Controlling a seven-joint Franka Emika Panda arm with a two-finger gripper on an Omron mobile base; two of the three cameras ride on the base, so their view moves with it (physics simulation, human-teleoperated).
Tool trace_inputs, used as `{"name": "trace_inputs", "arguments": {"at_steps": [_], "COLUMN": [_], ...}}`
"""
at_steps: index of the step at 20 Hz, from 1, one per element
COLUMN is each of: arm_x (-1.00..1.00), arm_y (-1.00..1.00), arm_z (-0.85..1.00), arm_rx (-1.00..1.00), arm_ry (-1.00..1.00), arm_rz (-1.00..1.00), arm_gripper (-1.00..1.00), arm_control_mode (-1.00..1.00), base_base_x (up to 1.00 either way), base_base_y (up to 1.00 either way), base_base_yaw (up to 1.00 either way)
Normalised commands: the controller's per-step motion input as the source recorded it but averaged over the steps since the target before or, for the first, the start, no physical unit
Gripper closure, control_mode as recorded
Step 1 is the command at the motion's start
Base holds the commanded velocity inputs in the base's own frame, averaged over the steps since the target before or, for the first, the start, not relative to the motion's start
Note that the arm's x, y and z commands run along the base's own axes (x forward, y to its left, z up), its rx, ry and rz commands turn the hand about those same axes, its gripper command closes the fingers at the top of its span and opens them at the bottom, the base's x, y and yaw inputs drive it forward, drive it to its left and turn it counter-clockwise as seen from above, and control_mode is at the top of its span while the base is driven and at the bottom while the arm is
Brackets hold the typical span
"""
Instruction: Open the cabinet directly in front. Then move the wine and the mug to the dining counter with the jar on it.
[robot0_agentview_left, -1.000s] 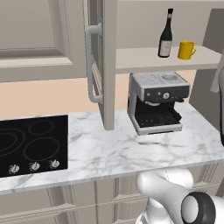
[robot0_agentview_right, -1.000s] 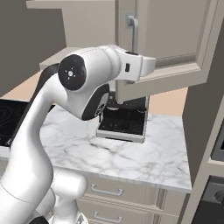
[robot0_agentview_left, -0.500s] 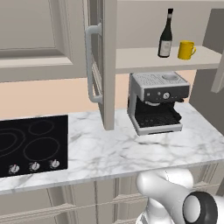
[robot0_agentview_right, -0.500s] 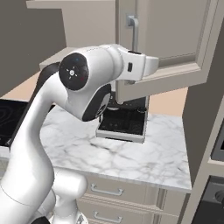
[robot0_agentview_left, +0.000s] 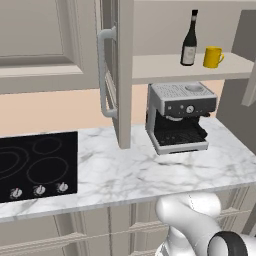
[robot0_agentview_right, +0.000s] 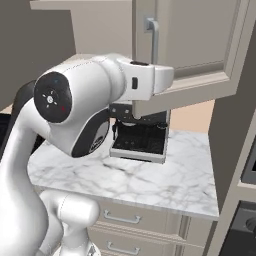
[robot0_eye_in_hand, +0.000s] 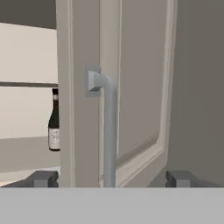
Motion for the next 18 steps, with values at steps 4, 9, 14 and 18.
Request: {"name": "trace_inputs", "arguments": {"at_steps": [4, 9, 14, 18], "arm_x": [-0.40, -0.19, -0.14, -0.04], "arm_y": [0.66, 0.87, 0.77, 0.46], "arm_z": [0.14, 0.03, 0.00, 0.02], "arm_rx": [-0.21, -0.23, -0.21, -0.19], "arm_ry": [0.01, 0.06, 0.06, 0.16], "arm_rz": [0.01, 0.00, 0.00, 0.00], "arm_gripper": [-1.00, -1.00, -1.00, -1.00], "arm_control_mode": [-1.00, -1.00, -1.00, -1.00], "base_base_x": [0.00, 0.00, 0.00, 0.00], "base_base_y": [0.00, 0.00, 0.00, 0.00], "base_base_yaw": [0.00, 0.00, 0.00, 0.00]}}
